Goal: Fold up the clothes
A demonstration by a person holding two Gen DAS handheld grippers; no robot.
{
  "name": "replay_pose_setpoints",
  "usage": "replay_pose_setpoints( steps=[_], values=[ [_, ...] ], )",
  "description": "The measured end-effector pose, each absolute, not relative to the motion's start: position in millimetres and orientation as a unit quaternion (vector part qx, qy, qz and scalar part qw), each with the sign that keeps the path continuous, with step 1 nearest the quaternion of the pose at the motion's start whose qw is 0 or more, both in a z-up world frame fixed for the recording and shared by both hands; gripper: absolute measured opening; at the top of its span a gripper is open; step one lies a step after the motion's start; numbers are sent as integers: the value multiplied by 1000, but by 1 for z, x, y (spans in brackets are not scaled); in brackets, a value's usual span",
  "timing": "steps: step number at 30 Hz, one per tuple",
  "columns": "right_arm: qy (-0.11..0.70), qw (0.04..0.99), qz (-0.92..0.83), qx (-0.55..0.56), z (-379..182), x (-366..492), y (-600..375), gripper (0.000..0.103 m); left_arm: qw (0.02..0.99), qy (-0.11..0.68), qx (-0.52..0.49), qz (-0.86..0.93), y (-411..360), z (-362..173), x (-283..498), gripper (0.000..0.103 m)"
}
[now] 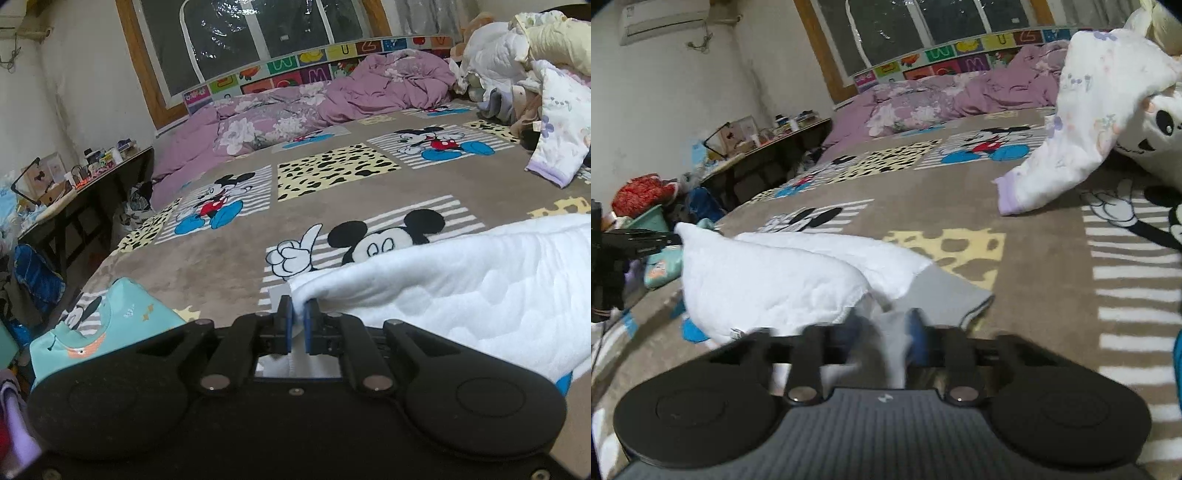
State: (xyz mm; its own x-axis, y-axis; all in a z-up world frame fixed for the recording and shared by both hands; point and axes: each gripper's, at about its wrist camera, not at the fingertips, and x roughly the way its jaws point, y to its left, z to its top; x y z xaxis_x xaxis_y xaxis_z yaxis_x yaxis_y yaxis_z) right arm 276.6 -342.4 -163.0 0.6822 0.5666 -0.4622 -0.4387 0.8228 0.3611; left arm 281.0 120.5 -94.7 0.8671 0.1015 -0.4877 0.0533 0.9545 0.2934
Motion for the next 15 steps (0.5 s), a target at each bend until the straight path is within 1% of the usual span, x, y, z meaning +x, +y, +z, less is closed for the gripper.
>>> replay_pose_setpoints(
  steps=[2,8,15],
  values=[
    [282,913,272,111,-160,274,-344,13,956,256,146,12,121,-93,281,5],
    [239,929,251,132,-144,274,-352,12,959,243,142,18,118,-78,289,5],
    [201,946,214,134,-136,287,-354,12,958,258,128,11,120,-73,327,5]
  ],
)
